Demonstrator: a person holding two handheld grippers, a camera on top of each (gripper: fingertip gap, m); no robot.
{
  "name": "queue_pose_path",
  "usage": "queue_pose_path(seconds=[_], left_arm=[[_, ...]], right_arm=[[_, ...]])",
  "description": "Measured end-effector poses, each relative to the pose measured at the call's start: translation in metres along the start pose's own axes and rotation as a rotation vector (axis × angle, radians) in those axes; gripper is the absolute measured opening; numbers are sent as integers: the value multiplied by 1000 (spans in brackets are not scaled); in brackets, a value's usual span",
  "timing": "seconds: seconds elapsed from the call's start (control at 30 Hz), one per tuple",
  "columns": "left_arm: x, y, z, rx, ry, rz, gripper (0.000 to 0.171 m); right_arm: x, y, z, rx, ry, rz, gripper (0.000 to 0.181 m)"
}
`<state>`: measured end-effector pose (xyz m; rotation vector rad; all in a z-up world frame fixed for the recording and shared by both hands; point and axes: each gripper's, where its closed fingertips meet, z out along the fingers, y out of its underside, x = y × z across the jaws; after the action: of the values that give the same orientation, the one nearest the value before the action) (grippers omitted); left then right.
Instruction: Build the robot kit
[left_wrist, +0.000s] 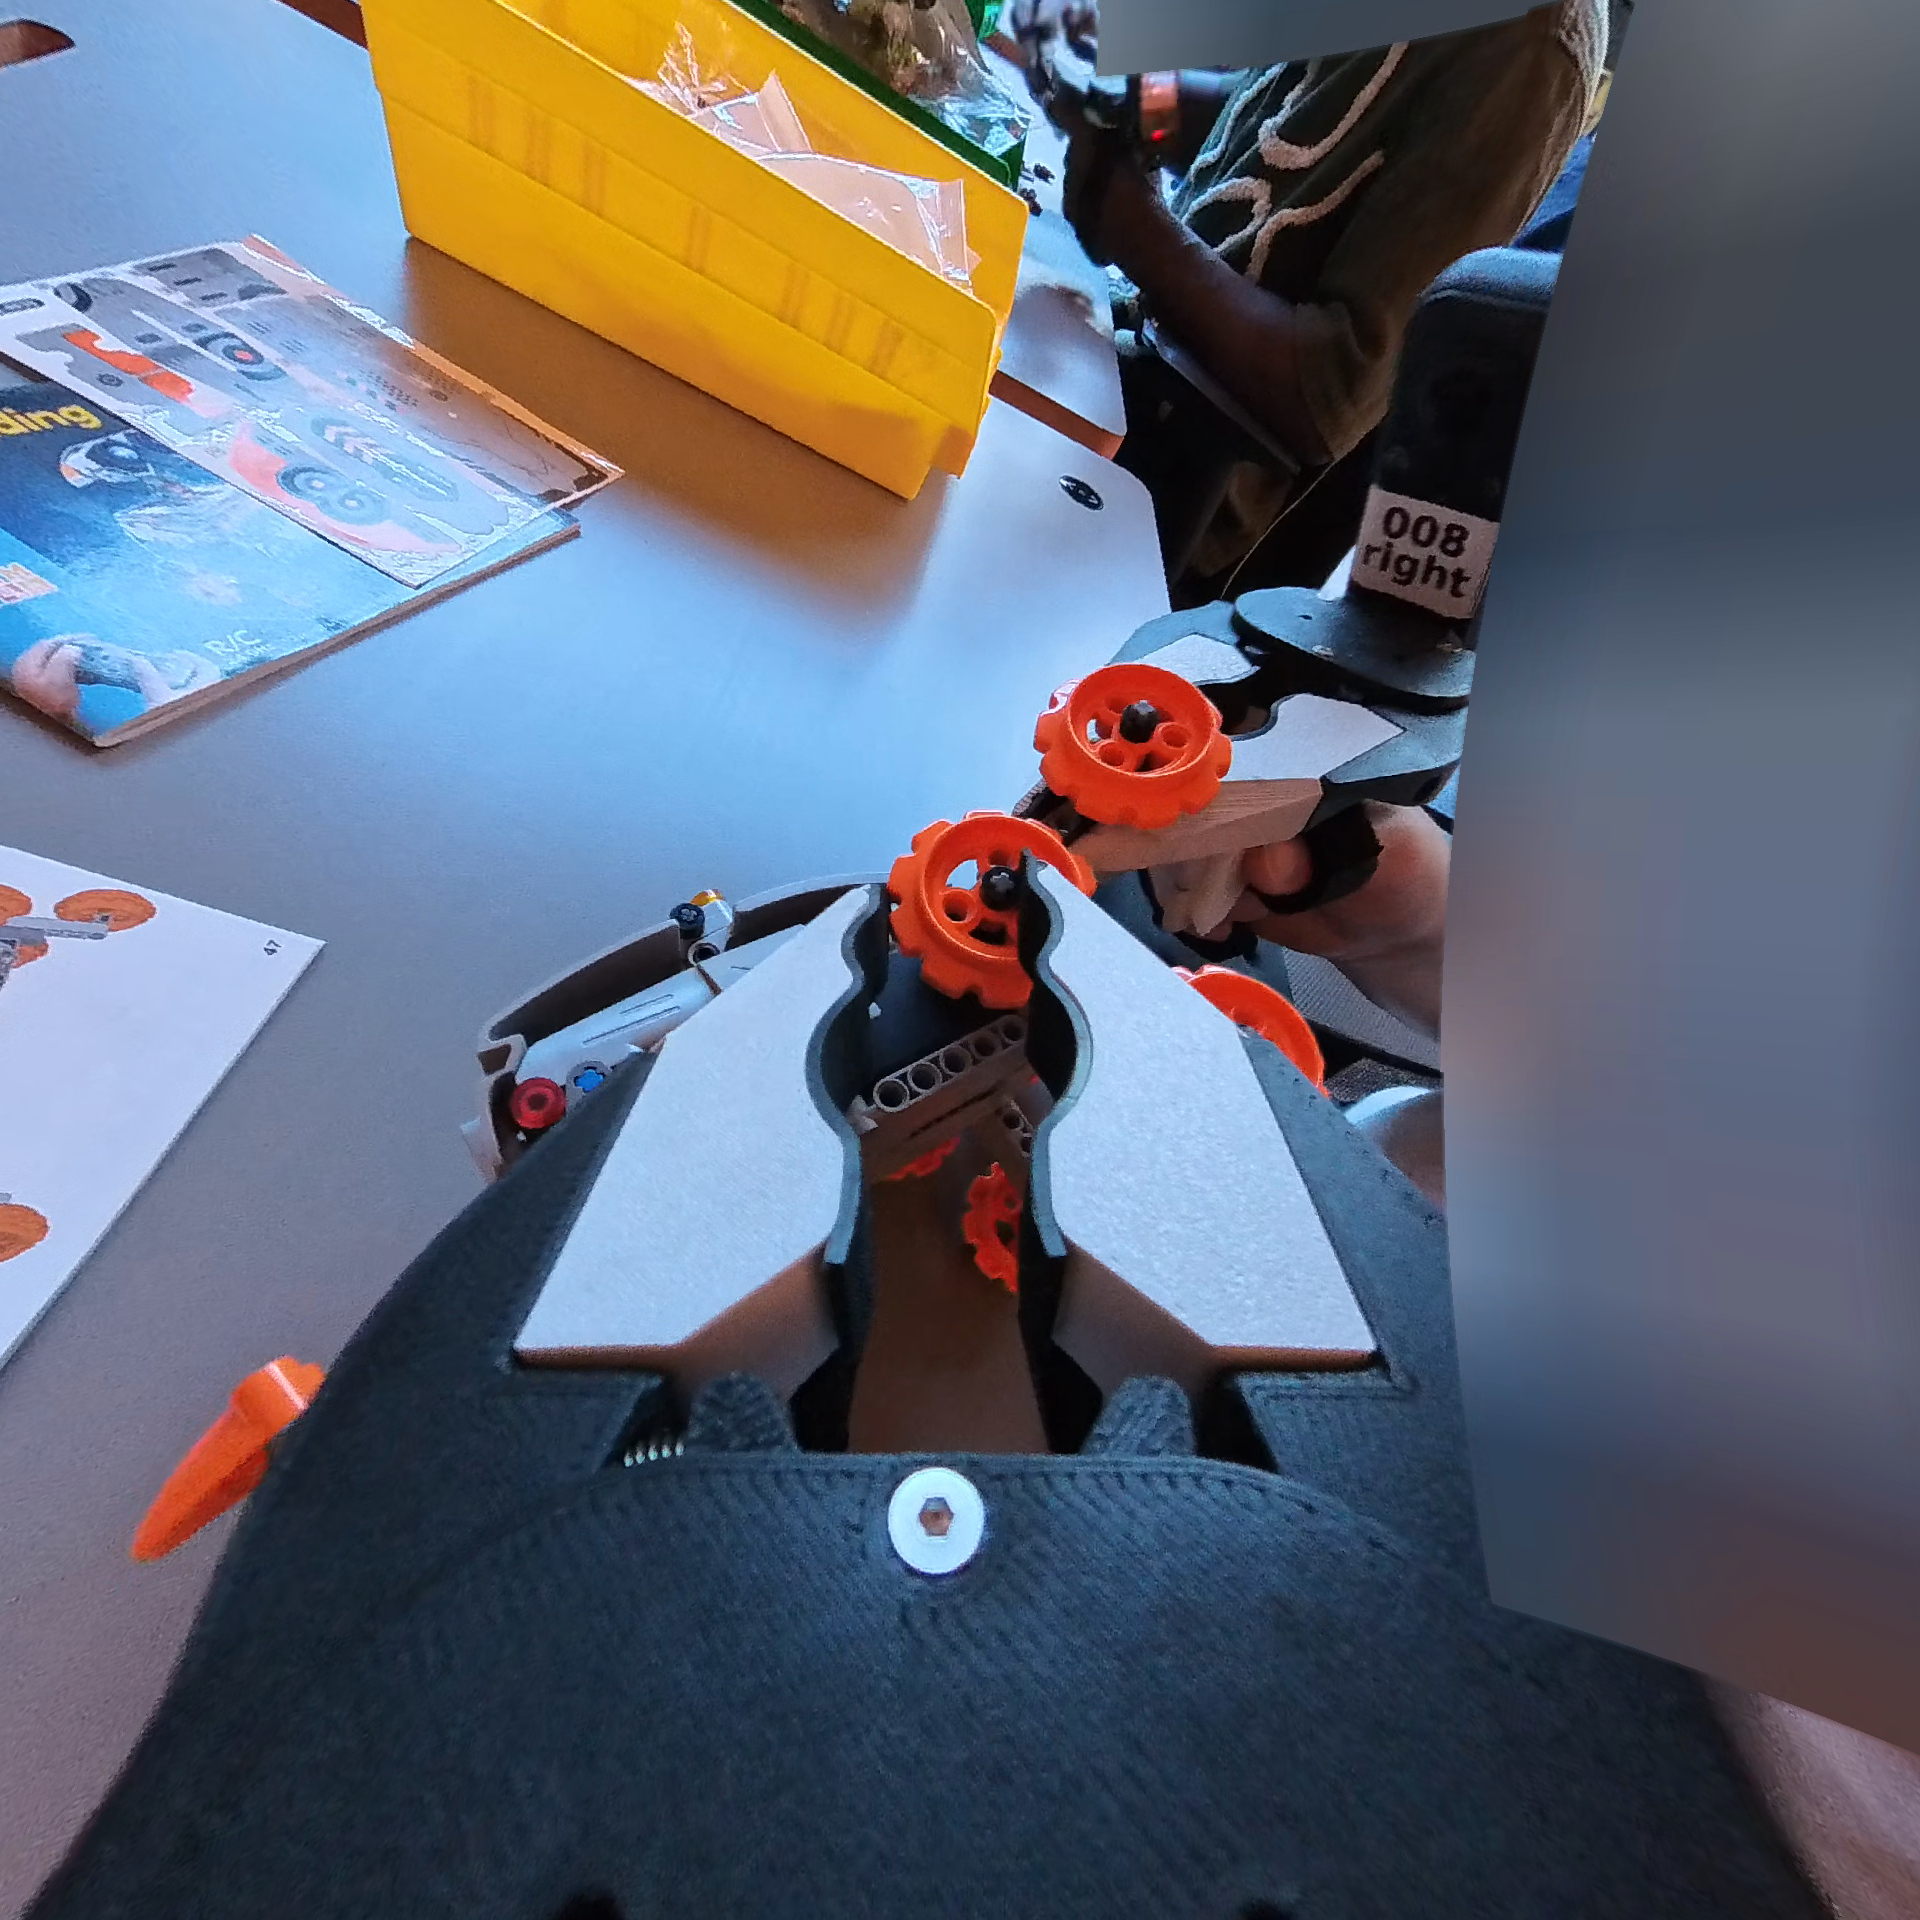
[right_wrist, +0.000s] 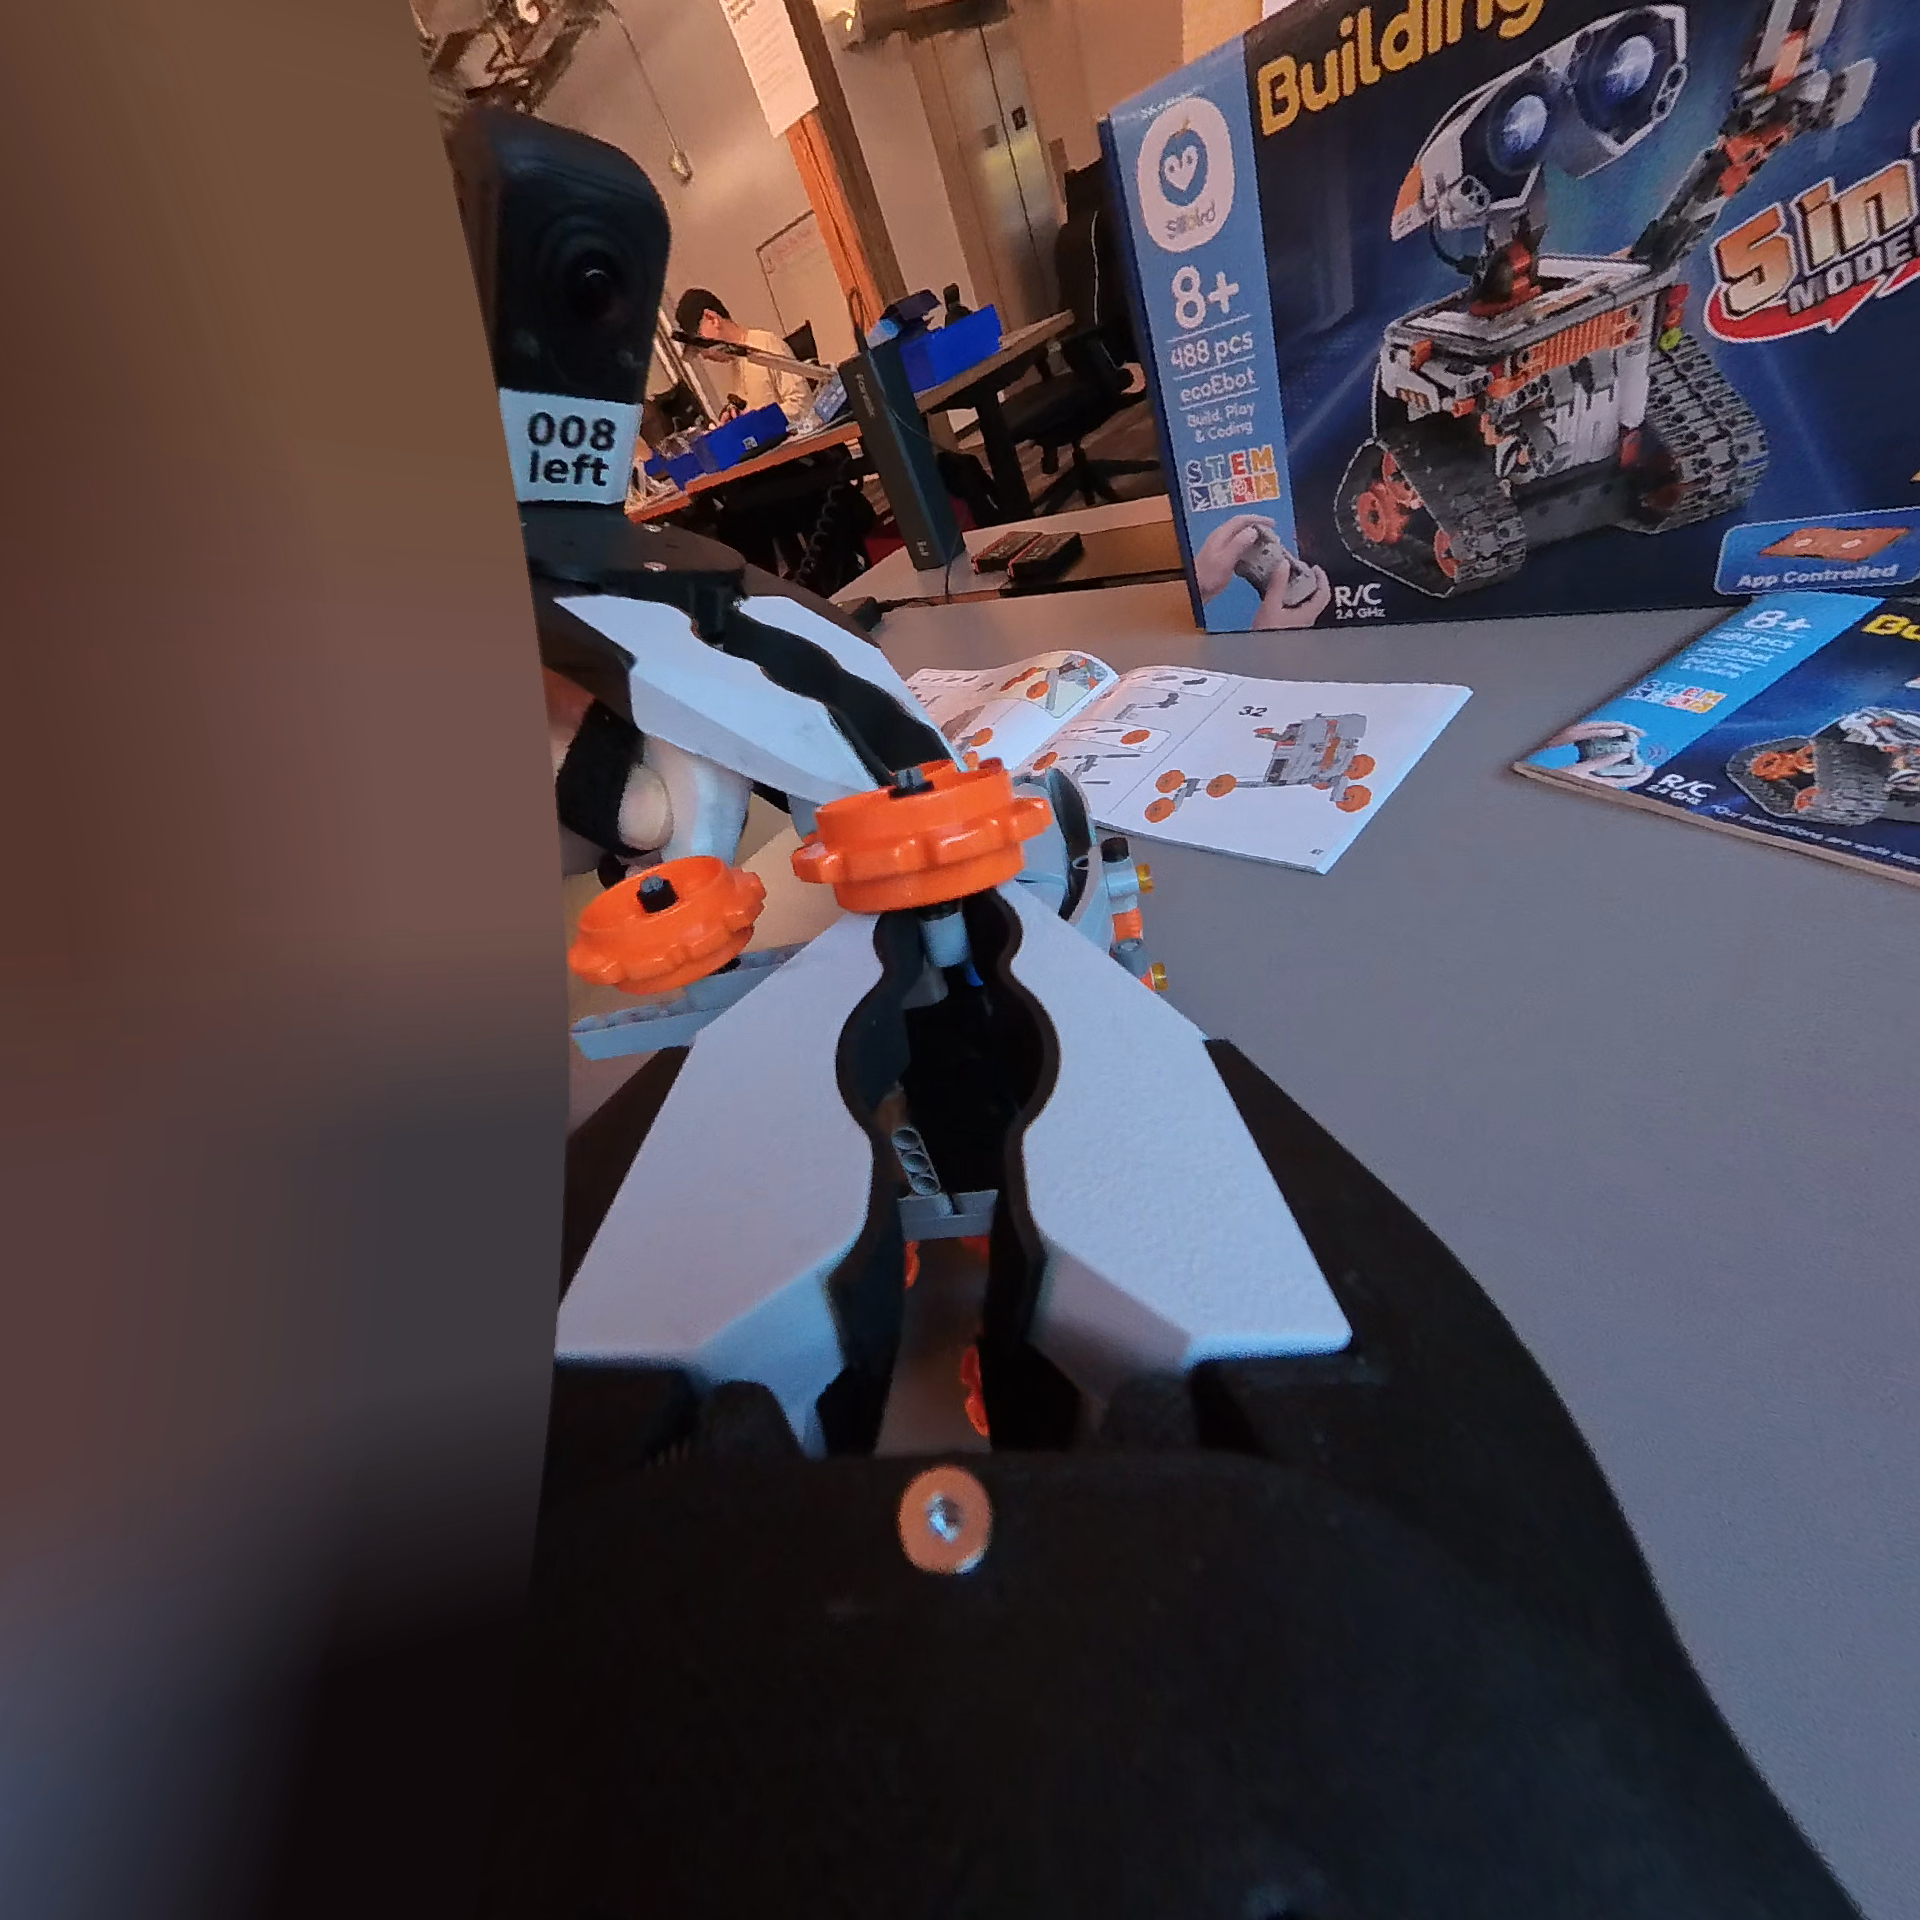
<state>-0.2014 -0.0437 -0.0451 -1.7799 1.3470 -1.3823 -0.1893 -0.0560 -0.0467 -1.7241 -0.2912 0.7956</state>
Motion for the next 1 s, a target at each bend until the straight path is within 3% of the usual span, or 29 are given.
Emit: queue_pose_path(seconds=[0.47, 1.0], left_arm=[[10, 4, 1, -33, 13, 62, 23], [19, 9, -3, -46, 96, 82, 23]], right_arm=[[-9, 3, -8, 51, 74, -60, 8], [-22, 8, -12, -6, 130, -16, 9]])
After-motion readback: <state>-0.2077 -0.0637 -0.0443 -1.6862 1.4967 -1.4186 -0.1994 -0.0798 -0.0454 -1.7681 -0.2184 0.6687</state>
